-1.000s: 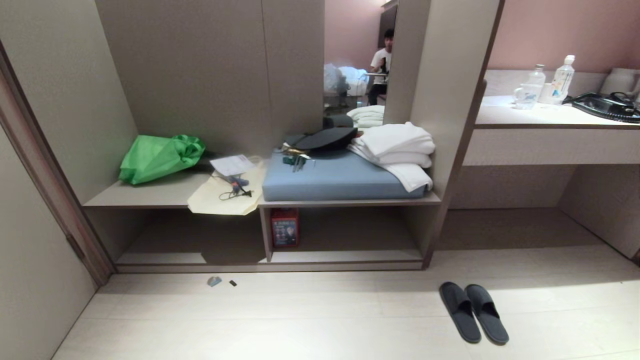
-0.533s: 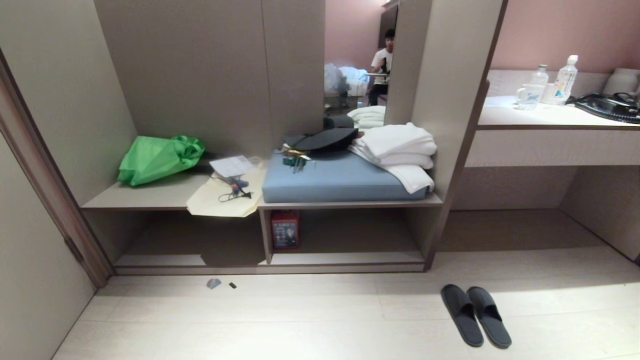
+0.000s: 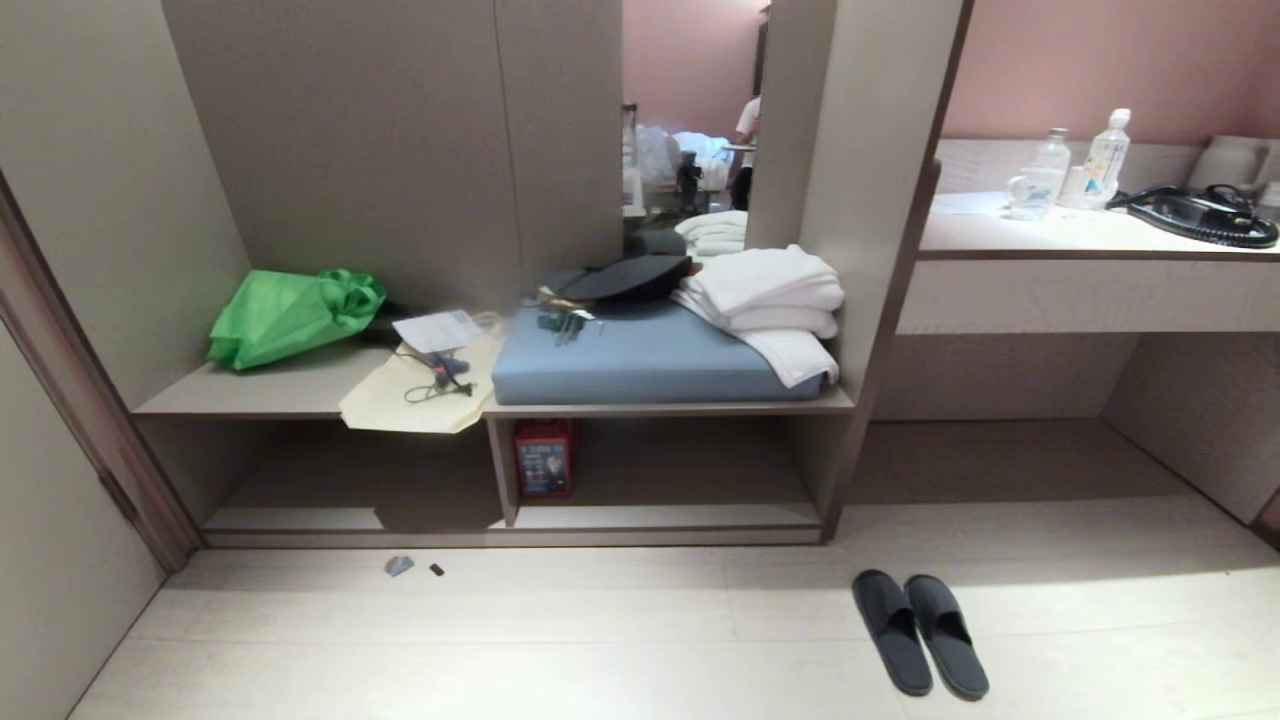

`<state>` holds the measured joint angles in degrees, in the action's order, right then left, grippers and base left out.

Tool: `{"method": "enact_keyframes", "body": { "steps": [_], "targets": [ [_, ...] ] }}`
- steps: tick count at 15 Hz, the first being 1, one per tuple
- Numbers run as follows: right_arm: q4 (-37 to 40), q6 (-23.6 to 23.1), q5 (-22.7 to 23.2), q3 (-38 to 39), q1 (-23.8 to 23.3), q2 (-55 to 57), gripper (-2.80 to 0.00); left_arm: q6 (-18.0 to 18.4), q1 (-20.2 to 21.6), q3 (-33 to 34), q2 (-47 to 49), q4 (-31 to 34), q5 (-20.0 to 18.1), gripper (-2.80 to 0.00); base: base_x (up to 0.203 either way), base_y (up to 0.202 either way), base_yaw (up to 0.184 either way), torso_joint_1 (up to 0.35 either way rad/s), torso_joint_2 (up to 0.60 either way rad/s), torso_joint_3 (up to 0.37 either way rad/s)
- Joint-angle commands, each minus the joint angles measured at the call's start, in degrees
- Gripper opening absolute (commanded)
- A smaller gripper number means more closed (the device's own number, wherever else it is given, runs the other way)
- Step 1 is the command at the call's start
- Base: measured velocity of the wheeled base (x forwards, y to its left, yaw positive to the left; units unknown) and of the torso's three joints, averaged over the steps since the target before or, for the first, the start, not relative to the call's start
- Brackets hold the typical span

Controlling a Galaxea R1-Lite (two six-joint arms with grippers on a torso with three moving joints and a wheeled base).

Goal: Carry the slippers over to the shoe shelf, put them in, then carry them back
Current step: Pick up the slippers on the floor

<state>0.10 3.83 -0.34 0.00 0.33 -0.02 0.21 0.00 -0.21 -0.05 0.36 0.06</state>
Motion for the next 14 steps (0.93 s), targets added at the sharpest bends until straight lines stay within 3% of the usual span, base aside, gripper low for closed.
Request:
{"method": "enact_keyframes", "body": {
  "steps": [1, 14],
  "targets": [
    [-0.01, 0.04, -0.01, 0.00, 0.02, 0.02, -2.80, -0.03, 0.00, 0.03, 0.05, 0.17, 0.03, -2.80, 0.000, -0.199, -0.001, -0.002, 0.00, 0.002],
    [-0.01, 0.04, -0.01, 0.00, 0.02, 0.02, -2.80, -0.03, 0.00, 0.03, 0.05, -0.01, 0.03, -2.80, 0.000, -0.197, 0.002, 0.001, 0.00, 0.003]
  ]
}}
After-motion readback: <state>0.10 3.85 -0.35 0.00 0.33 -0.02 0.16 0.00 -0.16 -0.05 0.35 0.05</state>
